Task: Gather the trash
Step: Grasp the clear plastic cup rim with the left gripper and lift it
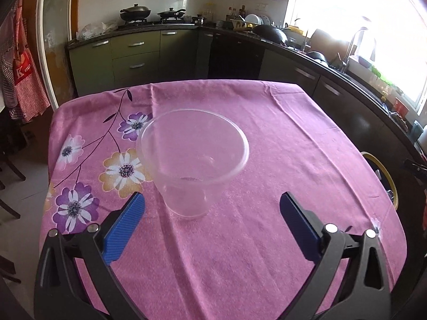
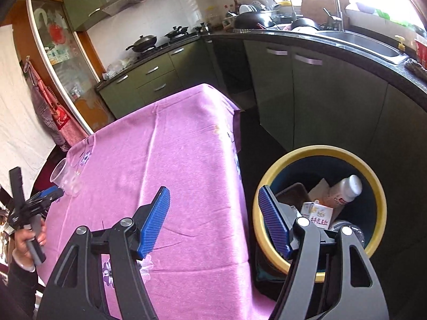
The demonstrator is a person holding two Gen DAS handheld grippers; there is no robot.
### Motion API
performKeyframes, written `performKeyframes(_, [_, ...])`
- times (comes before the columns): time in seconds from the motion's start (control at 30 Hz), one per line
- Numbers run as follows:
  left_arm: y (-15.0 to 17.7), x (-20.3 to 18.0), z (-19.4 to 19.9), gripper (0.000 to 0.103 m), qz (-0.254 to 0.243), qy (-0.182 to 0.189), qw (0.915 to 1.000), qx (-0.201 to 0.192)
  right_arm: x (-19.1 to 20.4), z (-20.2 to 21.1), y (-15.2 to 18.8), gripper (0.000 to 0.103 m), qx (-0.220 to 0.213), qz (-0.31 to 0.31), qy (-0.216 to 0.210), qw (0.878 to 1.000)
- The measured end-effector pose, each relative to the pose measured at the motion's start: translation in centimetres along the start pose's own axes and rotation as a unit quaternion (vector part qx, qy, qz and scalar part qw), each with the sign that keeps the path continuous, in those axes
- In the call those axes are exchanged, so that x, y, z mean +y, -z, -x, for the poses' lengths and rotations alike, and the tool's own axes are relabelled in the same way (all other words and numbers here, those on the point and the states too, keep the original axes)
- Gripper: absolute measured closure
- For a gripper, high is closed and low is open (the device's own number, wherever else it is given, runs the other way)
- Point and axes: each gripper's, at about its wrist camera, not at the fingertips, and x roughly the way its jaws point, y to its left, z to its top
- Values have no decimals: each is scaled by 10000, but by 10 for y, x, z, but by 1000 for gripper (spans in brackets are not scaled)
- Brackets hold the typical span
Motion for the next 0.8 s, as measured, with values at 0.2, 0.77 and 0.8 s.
performKeyframes(0.2, [-13,4,-16,7,187,-104,9997,-73,5,-8,0,35,81,25,-114,9999])
performKeyframes(0.77, [-20,2,-25,43,200,-255,9993,-189,-3,-21,4,35,226,-92,-292,9993])
performKeyframes(0.8, [-20,0,-22,43,158,-252,9993,-227,-3,-20,5,35,225,-92,-294,9993])
